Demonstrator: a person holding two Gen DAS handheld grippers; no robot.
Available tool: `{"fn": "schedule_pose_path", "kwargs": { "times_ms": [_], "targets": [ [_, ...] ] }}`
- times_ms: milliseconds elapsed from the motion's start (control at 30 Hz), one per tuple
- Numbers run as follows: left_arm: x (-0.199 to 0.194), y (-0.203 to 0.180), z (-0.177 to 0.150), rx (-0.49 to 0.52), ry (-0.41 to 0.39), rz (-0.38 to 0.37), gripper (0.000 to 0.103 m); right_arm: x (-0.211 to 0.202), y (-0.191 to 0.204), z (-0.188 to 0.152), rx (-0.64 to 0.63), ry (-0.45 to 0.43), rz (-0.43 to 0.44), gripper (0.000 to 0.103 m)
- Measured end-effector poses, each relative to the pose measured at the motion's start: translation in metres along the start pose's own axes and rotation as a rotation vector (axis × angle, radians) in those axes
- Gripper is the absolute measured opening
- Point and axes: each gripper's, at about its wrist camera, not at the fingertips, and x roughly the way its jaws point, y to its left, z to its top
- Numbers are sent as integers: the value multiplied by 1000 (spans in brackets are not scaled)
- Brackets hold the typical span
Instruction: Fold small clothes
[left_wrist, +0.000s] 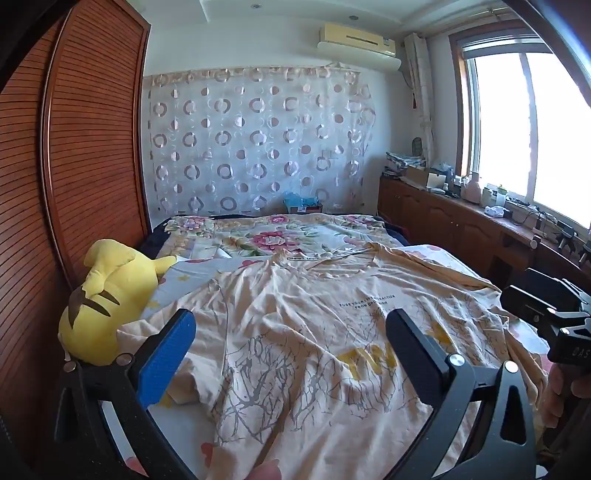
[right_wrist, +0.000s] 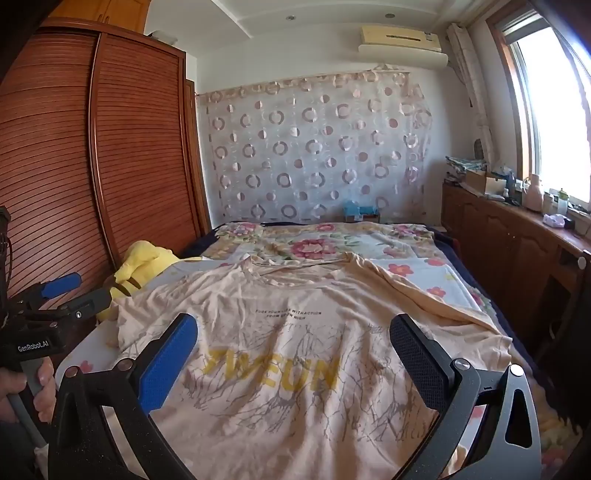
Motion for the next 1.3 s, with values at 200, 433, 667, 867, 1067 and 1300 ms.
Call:
{"fn": "schedule_pose_path", "kwargs": {
  "times_ms": [200, 433, 667, 867, 1067, 1300],
  "targets": [
    [0, 0, 0, -4, 1, -2, 103, -1, 1, 1, -1, 2, -5, 103],
    [0, 0, 0, -6, 0, 0, 103, -2, 1, -1, 3, -8, 3, 103],
    [0, 0, 0, -4, -1, 0, 103, -2, 0, 0, 7, -8, 3, 103],
    [0, 0, 0, -3, -3, 2, 103, -2, 0, 1, 8, -10, 2, 103],
    [0, 0, 0, -1, -3, 2, 103, -2, 0, 1, 9, -11, 3, 103],
    [0, 0, 0, 0, -4, 3, 103, -2, 1, 0, 8, -10, 2, 103]
  ]
}}
